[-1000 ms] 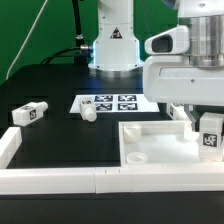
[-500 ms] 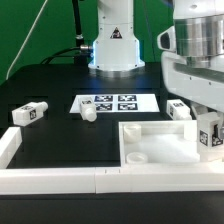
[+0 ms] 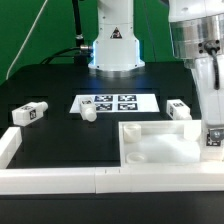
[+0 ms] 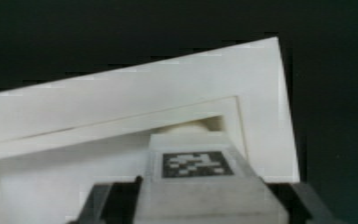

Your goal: Assemble one leg

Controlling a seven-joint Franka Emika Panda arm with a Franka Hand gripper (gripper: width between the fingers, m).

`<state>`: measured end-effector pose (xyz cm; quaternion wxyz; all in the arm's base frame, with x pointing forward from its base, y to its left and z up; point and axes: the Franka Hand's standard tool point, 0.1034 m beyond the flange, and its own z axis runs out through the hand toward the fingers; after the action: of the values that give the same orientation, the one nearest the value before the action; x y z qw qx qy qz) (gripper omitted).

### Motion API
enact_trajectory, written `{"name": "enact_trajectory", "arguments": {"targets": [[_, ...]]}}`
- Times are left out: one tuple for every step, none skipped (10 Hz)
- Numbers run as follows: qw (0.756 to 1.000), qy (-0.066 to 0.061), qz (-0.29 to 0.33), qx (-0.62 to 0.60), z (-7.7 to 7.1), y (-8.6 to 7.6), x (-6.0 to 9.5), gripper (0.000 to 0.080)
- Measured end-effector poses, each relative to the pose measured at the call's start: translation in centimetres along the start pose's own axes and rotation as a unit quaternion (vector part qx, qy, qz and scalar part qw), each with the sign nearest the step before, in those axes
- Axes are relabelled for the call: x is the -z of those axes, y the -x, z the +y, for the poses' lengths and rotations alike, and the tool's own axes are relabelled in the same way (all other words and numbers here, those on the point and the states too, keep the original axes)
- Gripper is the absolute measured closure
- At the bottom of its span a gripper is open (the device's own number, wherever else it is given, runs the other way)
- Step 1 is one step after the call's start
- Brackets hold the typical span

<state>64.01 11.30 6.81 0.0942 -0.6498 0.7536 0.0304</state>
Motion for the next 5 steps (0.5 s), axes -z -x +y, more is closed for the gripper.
{"name": "enact_trajectory", "arguments": {"targets": [[0.999, 0.000, 0.002, 0.032, 0.02, -0.08, -0.02, 0.0513], [0.991, 0.002, 0.002, 0.137, 0.09, -0.26, -0.08, 0.0323], [0.975, 0.009, -0.001, 0.224, 0.24, -0.10, -0.06, 0.0323], [0.957, 0.013, -0.005, 0.291, 0.47, 0.14, -0.07, 0.0189], [0.948, 0.014, -0.005, 0.317, 0.74, 0.19, -0.14, 0.0162]]}}
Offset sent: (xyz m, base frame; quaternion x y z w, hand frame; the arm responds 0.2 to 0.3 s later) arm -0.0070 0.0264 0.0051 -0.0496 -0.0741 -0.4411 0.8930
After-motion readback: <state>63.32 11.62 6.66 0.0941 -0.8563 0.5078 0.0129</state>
